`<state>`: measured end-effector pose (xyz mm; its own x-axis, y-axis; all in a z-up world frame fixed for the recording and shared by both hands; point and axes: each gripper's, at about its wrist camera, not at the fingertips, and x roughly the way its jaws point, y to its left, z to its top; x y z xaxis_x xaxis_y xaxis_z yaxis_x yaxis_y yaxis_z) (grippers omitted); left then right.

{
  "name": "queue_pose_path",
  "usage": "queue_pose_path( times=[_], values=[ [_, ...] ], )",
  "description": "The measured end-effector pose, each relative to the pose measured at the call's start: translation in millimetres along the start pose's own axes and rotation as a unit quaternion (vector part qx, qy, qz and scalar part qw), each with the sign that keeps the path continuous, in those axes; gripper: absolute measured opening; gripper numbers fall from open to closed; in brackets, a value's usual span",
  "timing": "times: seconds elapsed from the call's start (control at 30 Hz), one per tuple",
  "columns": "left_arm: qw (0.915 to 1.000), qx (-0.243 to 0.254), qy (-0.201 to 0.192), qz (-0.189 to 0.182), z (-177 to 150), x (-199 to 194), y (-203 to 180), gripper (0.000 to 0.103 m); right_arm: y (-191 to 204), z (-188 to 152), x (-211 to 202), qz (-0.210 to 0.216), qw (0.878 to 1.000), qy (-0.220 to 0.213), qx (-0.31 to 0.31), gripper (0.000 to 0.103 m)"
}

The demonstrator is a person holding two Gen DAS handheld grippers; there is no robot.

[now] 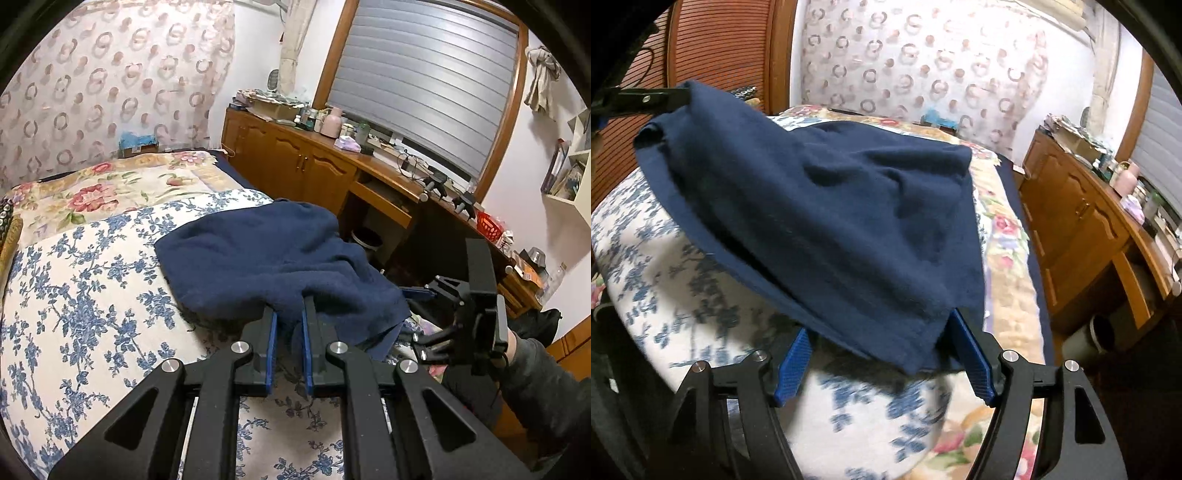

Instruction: Fold small clothes

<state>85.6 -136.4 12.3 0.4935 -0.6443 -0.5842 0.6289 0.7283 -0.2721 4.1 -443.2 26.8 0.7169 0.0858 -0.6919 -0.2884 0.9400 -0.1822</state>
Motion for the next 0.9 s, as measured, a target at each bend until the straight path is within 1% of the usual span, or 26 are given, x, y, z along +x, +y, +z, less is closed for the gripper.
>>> queue_pose_path(
  times=[0.03,0.07,0.13,0.27,0.4,0.5,0.6,0.7,0.73,0.77,0.8,0.83,0.87,0.9],
  values=[
    [1.0,-0.001,-0.001,0.0,0,-1,0,0.012,-2,3,1,-0.002,1.0,0.0,-0.001,0.037],
    [1.0,-0.004,-0.002,0.0,0,-2,2,0.012,2,6,1,-0.003,1.0,-0.005,-0.003,0.015],
    [1.0,-0.006,-0.005,0.002,1,-3,5,0.012,6,16,-6,-0.009,0.999,-0.032,-0.015,0.008],
    [0.9997,-0.012,-0.016,0.01,13,-2,19,0.012,5,55,-24,-0.03,0.995,-0.084,-0.034,0.007],
    [0.9992,-0.021,-0.022,0.025,36,12,42,0.012,-4,109,-17,-0.046,0.992,-0.108,-0.054,0.007],
    [0.9985,-0.027,-0.022,0.042,52,26,61,0.012,-7,143,7,-0.041,0.992,-0.105,-0.056,0.007],
    [0.9977,-0.04,-0.011,0.053,63,46,82,0.013,-16,170,45,-0.024,0.995,-0.088,-0.043,0.007],
    [0.9968,-0.059,0.01,0.053,66,67,101,0.013,-25,182,75,-0.002,0.997,-0.069,-0.025,0.007],
    [0.9965,-0.064,0.018,0.051,67,74,108,0.016,-27,186,86,0.002,0.998,-0.061,-0.02,0.008],
    [0.9963,-0.068,0.023,0.048,67,79,113,0.022,-31,190,92,0.001,0.998,-0.056,-0.017,0.014],
    [0.9962,-0.071,0.027,0.044,67,82,117,0.026,-34,195,97,-0.002,0.999,-0.052,-0.014,0.017],
    [0.9961,-0.072,0.027,0.043,68,84,120,0.039,-39,200,104,-0.004,0.999,-0.048,-0.011,0.023],
    [0.9961,-0.071,0.024,0.047,70,84,123,0.042,-41,205,108,-0.005,0.999,-0.044,-0.006,0.031],
    [0.996,-0.069,0.023,0.053,71,84,125,0.043,-45,209,108,-0.007,0.999,-0.042,0.002,0.036]
  ],
)
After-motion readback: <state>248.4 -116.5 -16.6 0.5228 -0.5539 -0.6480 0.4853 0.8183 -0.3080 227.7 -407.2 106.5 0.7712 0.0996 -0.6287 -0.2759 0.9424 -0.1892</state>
